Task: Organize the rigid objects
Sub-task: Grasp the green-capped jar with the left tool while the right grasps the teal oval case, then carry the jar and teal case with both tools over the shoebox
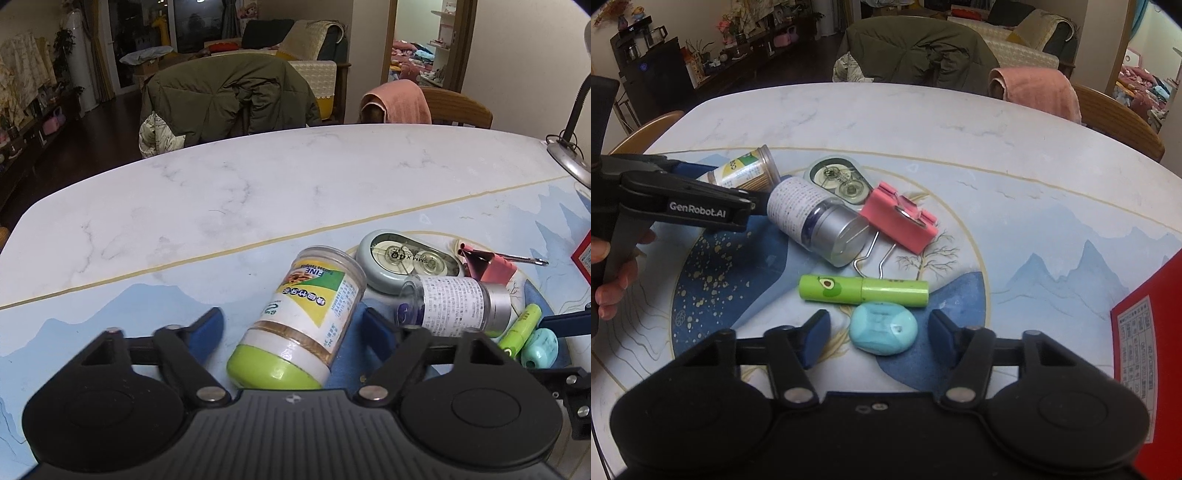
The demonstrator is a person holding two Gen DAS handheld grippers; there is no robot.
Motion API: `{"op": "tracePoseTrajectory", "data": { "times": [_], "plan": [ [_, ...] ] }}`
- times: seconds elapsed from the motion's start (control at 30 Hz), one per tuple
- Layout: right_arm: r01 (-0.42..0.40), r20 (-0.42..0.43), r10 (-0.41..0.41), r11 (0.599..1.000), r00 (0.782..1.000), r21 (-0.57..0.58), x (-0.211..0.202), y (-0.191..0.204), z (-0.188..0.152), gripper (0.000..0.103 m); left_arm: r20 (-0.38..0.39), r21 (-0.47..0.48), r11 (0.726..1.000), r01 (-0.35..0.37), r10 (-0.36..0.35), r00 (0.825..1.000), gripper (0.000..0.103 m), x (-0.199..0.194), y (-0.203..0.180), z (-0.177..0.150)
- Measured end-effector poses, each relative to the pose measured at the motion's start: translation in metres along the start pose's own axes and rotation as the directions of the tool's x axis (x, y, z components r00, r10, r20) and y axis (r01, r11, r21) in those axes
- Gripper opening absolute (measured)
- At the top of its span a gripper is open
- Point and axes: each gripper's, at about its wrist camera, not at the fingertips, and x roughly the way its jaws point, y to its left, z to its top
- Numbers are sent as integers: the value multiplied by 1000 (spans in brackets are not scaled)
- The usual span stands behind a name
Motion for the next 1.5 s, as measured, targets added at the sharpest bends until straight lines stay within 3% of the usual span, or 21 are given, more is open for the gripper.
{"op": "tracePoseTrajectory", "data": {
  "times": [0.2, 0.37, 0.93, 1.33, 1.5],
  "plan": [
    [28, 4, -28, 999, 1000, -30, -2, 5, -3, 40, 9, 35, 999, -22, 22, 1000, 59, -6, -5, -1],
    [34, -5, -34, 999, 999, -32, -5, 7, -4, 38, 8, 67, 997, -39, 39, 999, 48, -11, -11, -3],
    [-5, -14, 5, 999, 1000, 41, -59, -3, -31, 38, 21, -24, 999, -42, 42, 999, 45, -60, -19, -28],
    [-30, 31, 28, 998, 999, 63, -129, -9, -50, 38, 60, -3, 1000, 30, -30, 998, 45, -140, -53, -39],
    [-26, 53, 22, 997, 998, 77, -157, -21, -57, 38, 74, 5, 996, 91, -92, 993, 45, -172, -75, -39]
  ]
}}
